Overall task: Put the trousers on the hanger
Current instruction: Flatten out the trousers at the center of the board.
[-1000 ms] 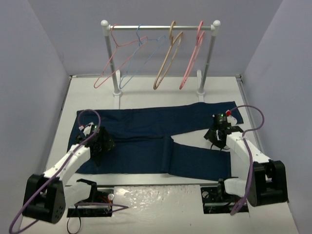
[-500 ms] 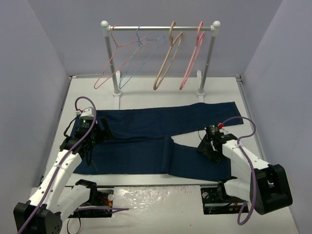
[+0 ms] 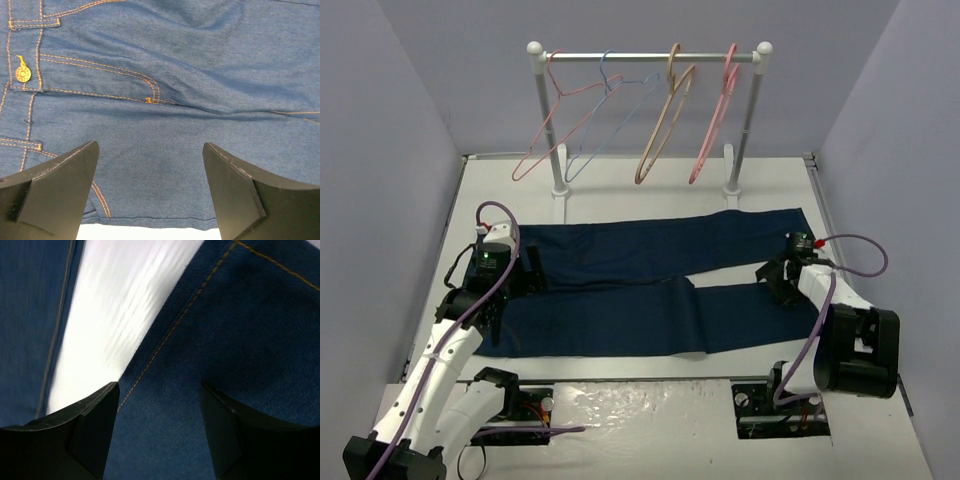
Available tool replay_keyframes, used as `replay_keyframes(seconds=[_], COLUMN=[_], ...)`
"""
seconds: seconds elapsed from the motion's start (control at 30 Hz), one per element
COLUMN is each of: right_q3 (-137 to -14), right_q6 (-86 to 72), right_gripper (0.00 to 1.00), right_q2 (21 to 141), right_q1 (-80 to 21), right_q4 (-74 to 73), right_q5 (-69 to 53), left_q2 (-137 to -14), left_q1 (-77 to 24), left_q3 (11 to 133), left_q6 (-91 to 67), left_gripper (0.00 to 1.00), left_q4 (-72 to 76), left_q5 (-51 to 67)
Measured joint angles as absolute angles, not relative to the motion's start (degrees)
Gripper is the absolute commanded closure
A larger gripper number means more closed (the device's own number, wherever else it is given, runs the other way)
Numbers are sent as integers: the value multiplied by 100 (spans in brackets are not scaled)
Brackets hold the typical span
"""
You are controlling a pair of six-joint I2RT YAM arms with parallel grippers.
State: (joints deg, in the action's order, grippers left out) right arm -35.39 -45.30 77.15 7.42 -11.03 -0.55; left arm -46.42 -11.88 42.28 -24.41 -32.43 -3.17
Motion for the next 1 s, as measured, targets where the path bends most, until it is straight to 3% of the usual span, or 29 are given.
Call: replay_keyframes(seconds=[0.23,0.53,0.83,1.0], right_q3=[-4021,-4366,-4413,-4355], right_q6=[-4161,-3852,-3636,-3659], right_gripper=[37,35,34,34], right_q2=[8303,8261,7095,6953], right_q1=[1553,1449,-1530,-3873], right_q4=[-903,-1027,-1097,-1058], right_q5=[330,986,1048,1077], left_q2=[-4738,-5005,-5324,-5301], left_q1=[-1188,-1188,-1194,-1193], left_q3=[4228,4228,3823,3891], left_q6=[-2402,-2424,-3188,-3306], left_gripper=[18,18,18,18], left_q4=[-3245,-3299,-3423,-3790], left_q5=[-447,-403,112,24])
